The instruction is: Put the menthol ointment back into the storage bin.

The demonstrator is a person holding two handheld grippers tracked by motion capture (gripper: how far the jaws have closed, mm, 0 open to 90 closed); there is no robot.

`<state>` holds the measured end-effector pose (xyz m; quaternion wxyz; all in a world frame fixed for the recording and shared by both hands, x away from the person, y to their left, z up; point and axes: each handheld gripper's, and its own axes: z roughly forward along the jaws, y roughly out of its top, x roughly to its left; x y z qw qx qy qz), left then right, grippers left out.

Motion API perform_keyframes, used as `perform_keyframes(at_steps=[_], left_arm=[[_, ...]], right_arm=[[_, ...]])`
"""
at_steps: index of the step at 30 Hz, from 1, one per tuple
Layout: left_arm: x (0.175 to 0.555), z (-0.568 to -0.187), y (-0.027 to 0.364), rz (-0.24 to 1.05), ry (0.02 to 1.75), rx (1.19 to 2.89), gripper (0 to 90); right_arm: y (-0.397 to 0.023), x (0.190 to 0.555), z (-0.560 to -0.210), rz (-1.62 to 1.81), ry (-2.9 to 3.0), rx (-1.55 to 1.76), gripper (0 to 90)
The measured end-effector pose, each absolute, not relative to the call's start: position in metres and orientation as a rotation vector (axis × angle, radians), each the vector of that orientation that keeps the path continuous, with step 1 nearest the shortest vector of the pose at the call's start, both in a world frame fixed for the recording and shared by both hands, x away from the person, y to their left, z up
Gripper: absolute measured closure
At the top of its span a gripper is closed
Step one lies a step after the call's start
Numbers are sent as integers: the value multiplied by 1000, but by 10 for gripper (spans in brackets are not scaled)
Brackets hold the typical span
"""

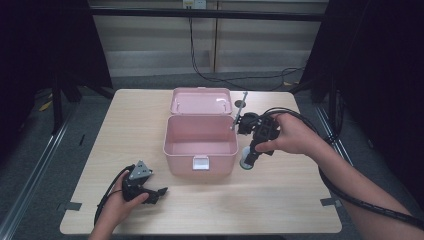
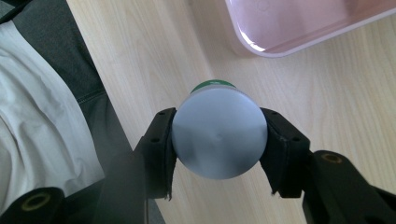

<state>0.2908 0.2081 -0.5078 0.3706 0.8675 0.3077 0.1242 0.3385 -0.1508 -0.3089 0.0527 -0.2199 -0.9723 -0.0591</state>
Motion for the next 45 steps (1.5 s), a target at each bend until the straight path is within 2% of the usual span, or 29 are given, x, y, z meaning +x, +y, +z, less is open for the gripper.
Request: perform_keyframes(at_steps=[28,45], left_arm=[[291,-508,208,314,787,2222,126],[291,-508,208,316,787,2222,125]], right_arm=[[-140,377,-279,-184,-2918,-844,505],[-120,406,-284,-192,-2822,-1120,505]])
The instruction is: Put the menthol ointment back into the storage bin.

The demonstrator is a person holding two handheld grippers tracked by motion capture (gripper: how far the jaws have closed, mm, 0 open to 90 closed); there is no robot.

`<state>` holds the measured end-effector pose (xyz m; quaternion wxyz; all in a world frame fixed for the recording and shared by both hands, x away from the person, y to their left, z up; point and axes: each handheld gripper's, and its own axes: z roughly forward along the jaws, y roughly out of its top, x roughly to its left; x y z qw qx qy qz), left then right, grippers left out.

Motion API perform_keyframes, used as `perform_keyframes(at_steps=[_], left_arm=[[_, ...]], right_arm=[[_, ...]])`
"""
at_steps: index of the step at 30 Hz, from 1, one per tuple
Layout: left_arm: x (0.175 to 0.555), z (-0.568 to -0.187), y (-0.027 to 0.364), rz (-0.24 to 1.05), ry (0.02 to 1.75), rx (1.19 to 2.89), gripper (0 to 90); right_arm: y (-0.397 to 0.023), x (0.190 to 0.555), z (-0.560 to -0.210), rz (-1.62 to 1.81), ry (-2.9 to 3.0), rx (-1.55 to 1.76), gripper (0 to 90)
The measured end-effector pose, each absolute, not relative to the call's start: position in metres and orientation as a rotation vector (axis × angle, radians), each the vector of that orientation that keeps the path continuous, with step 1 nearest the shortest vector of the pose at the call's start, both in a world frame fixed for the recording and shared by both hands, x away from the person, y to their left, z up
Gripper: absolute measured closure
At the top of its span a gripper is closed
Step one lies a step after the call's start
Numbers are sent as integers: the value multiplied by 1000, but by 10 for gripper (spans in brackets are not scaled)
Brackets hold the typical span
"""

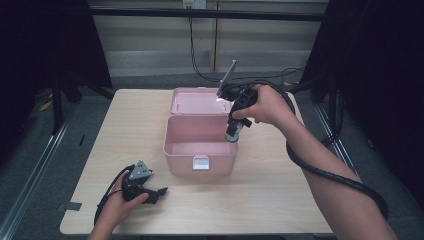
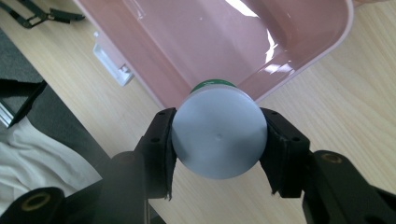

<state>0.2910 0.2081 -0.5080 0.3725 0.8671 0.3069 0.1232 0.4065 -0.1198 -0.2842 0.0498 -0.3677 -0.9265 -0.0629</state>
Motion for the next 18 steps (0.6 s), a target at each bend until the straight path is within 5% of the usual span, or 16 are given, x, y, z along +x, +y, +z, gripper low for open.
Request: perform_keyframes(at_steps=[18], left_arm=[[291,-508,208,314,789,2221,126]], right_arm=[[-109,432,-297,-201,-2723,-1375,505]])
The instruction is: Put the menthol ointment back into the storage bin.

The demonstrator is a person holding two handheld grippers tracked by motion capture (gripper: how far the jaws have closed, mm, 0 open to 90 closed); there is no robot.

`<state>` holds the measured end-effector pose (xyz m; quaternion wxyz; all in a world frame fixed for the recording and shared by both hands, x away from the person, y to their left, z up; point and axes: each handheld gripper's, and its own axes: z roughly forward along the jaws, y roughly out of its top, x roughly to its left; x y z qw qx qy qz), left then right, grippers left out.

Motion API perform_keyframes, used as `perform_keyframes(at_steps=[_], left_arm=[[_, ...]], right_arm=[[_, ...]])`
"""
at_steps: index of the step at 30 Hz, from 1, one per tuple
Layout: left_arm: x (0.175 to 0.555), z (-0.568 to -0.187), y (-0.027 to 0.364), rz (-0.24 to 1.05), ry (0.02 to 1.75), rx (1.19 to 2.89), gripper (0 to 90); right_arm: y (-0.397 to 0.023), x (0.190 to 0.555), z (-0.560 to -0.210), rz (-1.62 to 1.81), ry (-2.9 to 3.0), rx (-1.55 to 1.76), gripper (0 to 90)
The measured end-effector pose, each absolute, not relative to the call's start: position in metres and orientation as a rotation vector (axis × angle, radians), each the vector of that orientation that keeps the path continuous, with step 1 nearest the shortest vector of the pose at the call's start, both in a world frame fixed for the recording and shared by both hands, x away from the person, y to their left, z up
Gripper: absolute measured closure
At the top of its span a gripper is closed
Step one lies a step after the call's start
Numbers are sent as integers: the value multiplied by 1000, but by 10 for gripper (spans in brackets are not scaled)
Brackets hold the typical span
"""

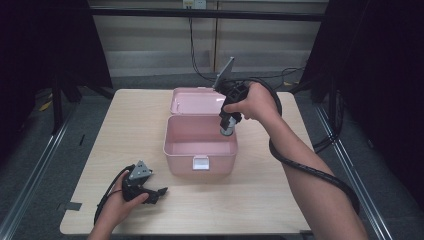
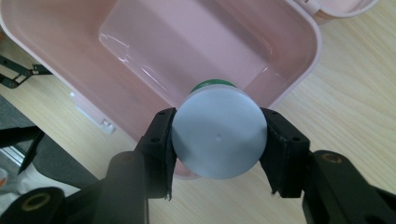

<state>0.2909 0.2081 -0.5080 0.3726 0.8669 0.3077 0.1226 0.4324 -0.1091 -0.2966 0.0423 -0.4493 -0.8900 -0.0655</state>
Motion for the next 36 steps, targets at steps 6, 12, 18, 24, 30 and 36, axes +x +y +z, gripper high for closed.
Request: perform_keyframes(at_steps=[6,12,18,24,30,36], left_arm=[[291,-508,208,312,791,2221,126],[291,-508,208,314,790,2221,126],[291,-508,209,312,779,2235,126],[291,-508,209,311,777,2234,125],[291,-508,208,307,790,2221,125],[291,-508,208,308,788,2221,126]], right_arm=[[-103,438,-304,-196,-2685,-1419,506],[-97,444,-309,-197,-2650,-1476,506],[-94,448,-314,-196,-2624,-1516,506],[-91,453,-320,-199,-2603,-1547,506],[-87,458,-330,-173,-2578,-1585,506],[-84,460,-335,-168,-2557,-1626,506]])
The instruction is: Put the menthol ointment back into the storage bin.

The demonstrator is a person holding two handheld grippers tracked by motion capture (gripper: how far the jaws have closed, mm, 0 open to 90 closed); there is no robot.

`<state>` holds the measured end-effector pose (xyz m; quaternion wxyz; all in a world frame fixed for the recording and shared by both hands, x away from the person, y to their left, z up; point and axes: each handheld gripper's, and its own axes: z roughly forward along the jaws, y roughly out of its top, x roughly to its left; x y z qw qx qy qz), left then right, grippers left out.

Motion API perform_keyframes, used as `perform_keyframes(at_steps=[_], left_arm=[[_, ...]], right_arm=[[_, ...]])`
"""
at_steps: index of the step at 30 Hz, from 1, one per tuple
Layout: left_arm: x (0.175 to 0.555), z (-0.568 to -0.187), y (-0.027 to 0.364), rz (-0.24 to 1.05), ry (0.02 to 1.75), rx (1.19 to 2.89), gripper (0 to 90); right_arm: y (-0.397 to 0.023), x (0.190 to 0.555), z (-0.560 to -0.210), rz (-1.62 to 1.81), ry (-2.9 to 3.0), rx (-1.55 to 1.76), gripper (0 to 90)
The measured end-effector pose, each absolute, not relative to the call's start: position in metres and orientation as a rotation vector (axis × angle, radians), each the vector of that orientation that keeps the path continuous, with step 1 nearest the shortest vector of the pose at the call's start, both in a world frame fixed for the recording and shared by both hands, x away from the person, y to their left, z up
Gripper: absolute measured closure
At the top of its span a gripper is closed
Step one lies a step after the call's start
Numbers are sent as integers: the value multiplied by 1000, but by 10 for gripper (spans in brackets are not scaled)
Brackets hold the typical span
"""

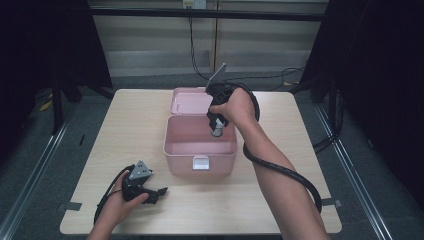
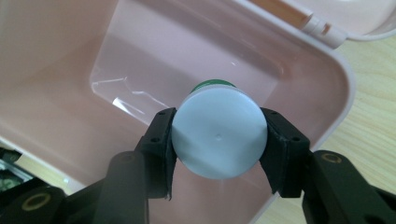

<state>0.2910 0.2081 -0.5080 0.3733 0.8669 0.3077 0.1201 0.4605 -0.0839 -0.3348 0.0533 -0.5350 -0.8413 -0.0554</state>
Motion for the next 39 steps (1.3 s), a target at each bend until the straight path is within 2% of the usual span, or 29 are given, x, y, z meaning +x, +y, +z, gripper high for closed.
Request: perform_keyframes(at_steps=[39], left_arm=[[291,-508,208,305,794,2222,125]], right_arm=[[-77,478,-372,-158,-2503,-1803,506]])
